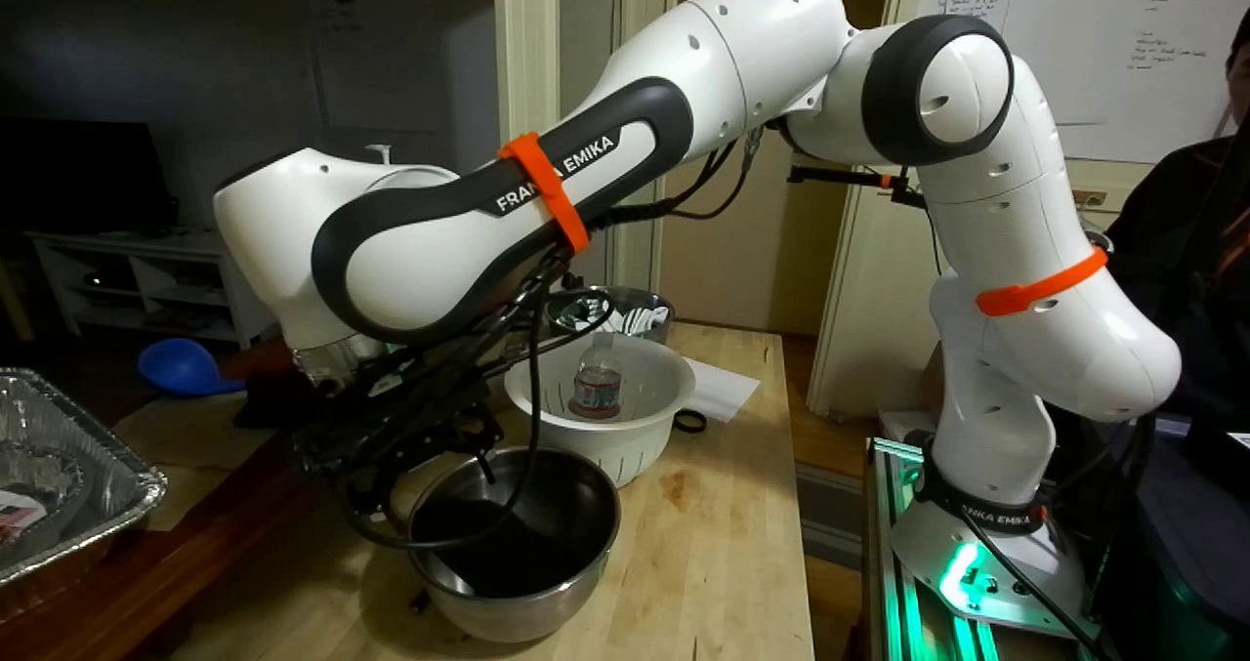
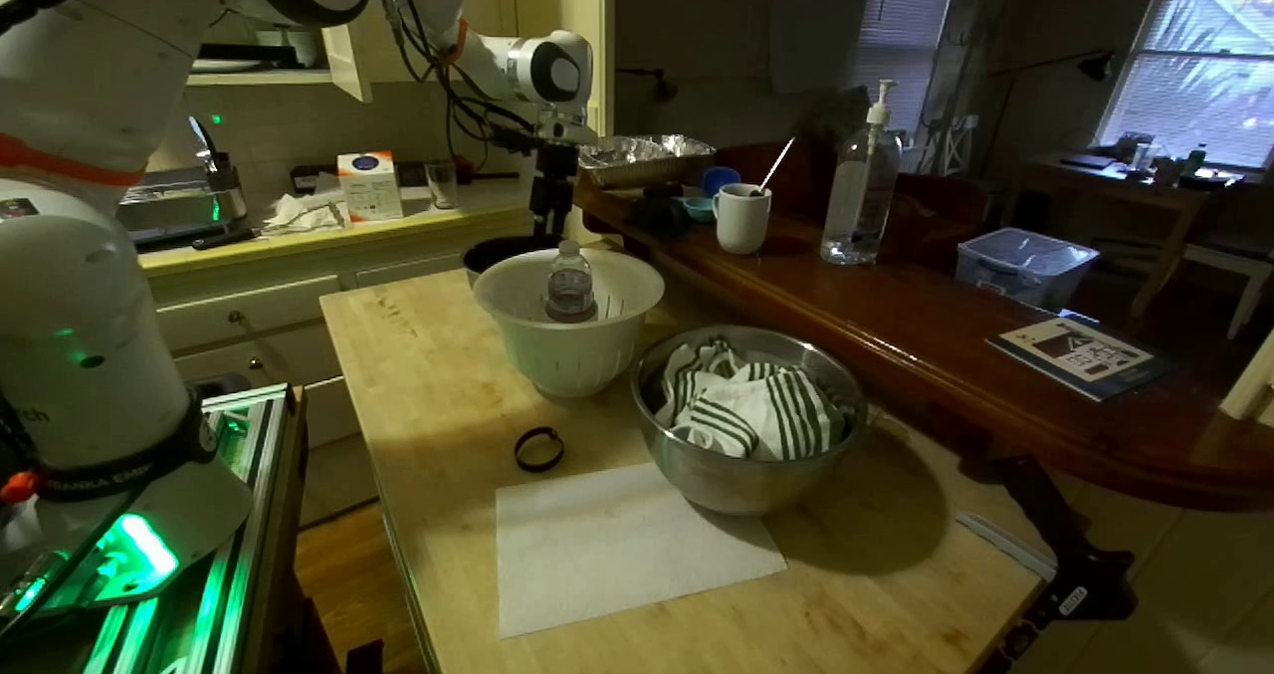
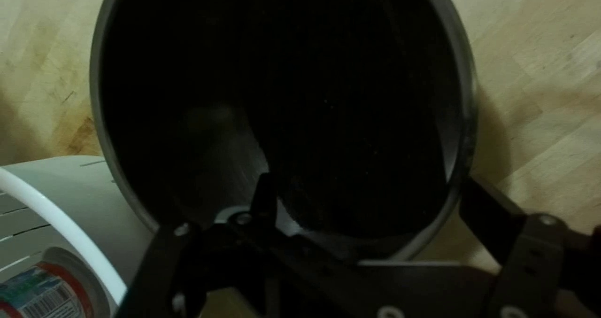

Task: Pick up the black object from the silver bowl and put it on the ball that is on the far right

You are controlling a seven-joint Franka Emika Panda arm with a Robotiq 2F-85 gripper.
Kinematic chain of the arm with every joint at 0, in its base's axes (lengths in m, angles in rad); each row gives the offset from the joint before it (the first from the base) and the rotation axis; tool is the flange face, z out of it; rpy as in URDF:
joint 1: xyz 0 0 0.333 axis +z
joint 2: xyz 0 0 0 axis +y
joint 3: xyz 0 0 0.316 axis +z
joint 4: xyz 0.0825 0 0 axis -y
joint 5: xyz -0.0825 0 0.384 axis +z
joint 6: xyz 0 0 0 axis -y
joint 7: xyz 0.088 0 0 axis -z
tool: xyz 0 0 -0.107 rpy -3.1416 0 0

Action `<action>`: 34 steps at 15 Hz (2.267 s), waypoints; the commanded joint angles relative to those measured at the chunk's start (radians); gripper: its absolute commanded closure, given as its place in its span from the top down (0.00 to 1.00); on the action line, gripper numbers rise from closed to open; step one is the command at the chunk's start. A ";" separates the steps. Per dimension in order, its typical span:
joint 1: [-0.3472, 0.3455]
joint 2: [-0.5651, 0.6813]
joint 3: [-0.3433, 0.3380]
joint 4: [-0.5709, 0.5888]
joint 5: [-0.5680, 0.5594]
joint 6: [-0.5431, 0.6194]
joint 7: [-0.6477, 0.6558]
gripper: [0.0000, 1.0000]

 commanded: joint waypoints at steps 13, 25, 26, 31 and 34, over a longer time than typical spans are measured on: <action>-0.005 -0.033 0.000 -0.044 -0.006 -0.012 0.046 0.00; -0.073 -0.234 0.000 -0.050 -0.002 -0.003 0.063 0.02; -0.080 -0.253 -0.001 -0.035 -0.009 -0.021 0.066 0.02; -0.111 -0.342 -0.002 0.002 -0.056 -0.113 0.092 0.02; -0.163 -0.374 -0.017 0.043 -0.052 -0.172 0.118 0.02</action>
